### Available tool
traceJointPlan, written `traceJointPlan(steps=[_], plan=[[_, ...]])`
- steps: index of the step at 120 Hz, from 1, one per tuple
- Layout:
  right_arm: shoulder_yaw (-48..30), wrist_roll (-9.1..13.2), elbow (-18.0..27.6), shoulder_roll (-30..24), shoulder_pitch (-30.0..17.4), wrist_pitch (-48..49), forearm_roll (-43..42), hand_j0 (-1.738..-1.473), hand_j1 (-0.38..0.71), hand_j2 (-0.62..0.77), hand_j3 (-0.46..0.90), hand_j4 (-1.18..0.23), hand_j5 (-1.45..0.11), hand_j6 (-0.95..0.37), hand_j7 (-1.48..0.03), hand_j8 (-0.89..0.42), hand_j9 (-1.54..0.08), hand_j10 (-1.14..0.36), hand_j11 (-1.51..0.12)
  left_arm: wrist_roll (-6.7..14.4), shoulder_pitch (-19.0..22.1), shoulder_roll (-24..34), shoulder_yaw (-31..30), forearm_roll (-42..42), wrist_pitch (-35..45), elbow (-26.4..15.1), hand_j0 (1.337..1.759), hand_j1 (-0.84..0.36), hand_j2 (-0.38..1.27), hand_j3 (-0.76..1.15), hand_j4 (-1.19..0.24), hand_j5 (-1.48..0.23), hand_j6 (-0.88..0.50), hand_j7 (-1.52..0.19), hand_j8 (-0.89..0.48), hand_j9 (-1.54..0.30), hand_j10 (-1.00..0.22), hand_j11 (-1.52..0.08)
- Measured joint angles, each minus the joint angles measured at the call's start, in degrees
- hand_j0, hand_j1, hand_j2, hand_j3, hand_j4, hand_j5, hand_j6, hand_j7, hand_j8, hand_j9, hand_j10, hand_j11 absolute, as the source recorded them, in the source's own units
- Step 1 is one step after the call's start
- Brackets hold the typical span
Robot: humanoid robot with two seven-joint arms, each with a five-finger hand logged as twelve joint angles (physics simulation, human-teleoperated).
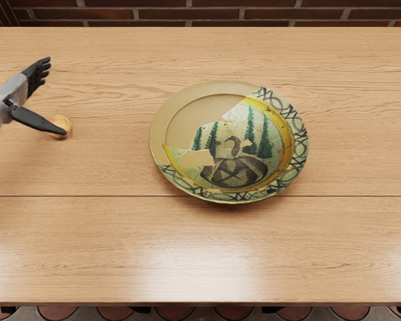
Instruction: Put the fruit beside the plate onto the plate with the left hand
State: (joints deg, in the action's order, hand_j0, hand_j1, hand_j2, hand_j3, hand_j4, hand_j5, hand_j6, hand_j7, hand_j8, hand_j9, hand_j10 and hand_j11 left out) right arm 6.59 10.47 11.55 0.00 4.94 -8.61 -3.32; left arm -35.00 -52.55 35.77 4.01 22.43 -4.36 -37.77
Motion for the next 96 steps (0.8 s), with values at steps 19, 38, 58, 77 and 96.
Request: traceJointPlan(steps=[19, 38, 58, 77, 96], plan=[[0.02, 0.03, -1.41, 0.0, -1.65, -0.04, 0.08, -1.658, -0.35, 0.0, 0.0, 0.0, 0.0, 0.0, 0.0, 0.0, 0.0, 0.0, 0.0, 0.0, 1.09, -0.34, 0.44, 0.0, -0.44, 1.19, 1.657, 0.33, 0.01, 0.0, -0.02, -0.03, -0.03, -0.03, -0.02, -0.03, -0.02, -0.03], [0.08, 0.06, -4.25, 0.0, -4.86, -0.08, 0.06, -1.658, -0.35, 0.0, 0.0, 0.0, 0.0, 0.0, 0.0, 0.0, 0.0, 0.0, 0.0, 0.0, -0.65, 1.27, -2.32, 8.79, -1.66, 1.35, 1.658, 0.33, 0.01, 0.0, -0.02, -0.03, -0.02, -0.03, -0.02, -0.03, -0.02, -0.03], [0.09, 0.07, -4.89, 0.0, -5.56, -0.09, 0.06, -1.658, -0.35, 0.0, 0.0, 0.0, 0.0, 0.0, 0.0, 0.0, 0.0, 0.0, 0.0, 0.0, -7.49, 1.16, -9.29, 17.88, -1.63, 1.41, 1.658, 0.33, 0.01, 0.0, -0.02, -0.03, -0.03, -0.03, -0.02, -0.03, -0.02, -0.03], [0.09, 0.07, -5.01, 0.0, -5.69, -0.09, 0.06, -1.658, -0.35, 0.0, 0.0, 0.0, 0.0, 0.0, 0.0, 0.0, 0.0, 0.0, 0.0, 0.0, -9.16, 0.73, -14.22, 30.41, 2.11, 1.76, 1.658, 0.33, 0.01, 0.0, -0.03, -0.03, -0.03, -0.03, -0.03, -0.03, -0.02, -0.03], [0.09, 0.07, -5.04, 0.0, -5.72, -0.09, 0.06, -1.658, -0.35, 0.0, 0.0, 0.0, 0.0, 0.0, 0.0, 0.0, 0.0, 0.0, 0.0, 0.0, -14.6, -1.1, -17.74, 36.12, 3.79, 3.42, 1.658, 0.33, 0.01, 0.0, -0.03, -0.03, -0.03, -0.03, -0.03, -0.03, -0.02, -0.03]])
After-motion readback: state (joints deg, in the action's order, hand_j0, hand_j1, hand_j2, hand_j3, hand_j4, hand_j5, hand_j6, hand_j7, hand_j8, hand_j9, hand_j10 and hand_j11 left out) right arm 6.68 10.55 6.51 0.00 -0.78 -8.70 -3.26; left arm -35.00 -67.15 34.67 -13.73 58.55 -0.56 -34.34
